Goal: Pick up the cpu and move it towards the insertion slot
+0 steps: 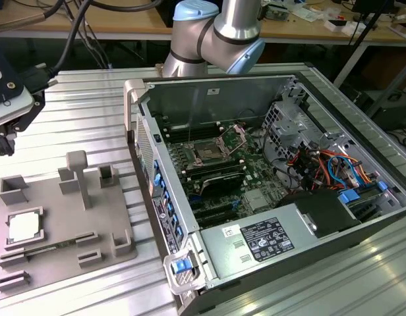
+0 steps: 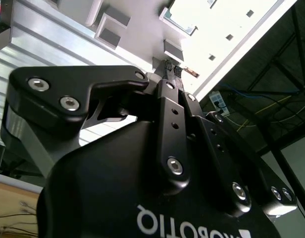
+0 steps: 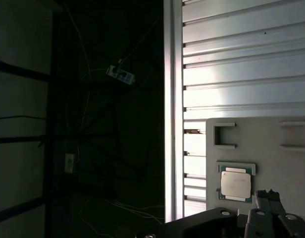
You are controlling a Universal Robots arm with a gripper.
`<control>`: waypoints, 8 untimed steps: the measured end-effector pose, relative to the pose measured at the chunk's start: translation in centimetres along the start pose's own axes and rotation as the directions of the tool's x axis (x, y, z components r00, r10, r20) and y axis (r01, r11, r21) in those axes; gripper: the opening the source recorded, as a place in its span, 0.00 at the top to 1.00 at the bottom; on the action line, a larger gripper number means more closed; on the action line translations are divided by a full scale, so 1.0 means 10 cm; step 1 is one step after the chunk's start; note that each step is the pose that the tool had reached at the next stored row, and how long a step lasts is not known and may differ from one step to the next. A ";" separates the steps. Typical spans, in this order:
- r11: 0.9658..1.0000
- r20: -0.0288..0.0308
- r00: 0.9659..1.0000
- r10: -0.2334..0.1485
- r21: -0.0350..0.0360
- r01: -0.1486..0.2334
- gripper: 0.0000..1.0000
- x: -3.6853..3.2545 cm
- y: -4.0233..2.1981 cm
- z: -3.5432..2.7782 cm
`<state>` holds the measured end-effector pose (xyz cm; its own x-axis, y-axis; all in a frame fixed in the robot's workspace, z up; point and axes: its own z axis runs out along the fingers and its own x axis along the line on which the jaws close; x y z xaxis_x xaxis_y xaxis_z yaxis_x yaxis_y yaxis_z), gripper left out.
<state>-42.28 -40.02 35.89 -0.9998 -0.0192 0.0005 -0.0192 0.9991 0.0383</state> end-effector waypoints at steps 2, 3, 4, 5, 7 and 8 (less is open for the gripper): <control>1.000 0.000 1.000 0.000 0.000 0.000 0.89 0.008 -0.005 0.000; 1.000 0.000 1.000 0.000 0.000 0.000 0.89 0.010 -0.008 0.000; 1.000 0.000 1.000 0.000 0.000 0.000 0.89 0.013 -0.010 0.000; 1.000 0.000 1.000 0.000 0.000 0.000 0.89 0.013 -0.012 0.000; 1.000 0.000 1.000 0.000 0.000 0.000 0.89 0.016 -0.013 0.000; 1.000 0.000 1.000 0.000 0.000 0.000 0.89 0.016 -0.013 0.000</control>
<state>-42.43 -40.15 35.88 -0.9998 -0.0194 0.0005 -0.0194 0.9991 0.0383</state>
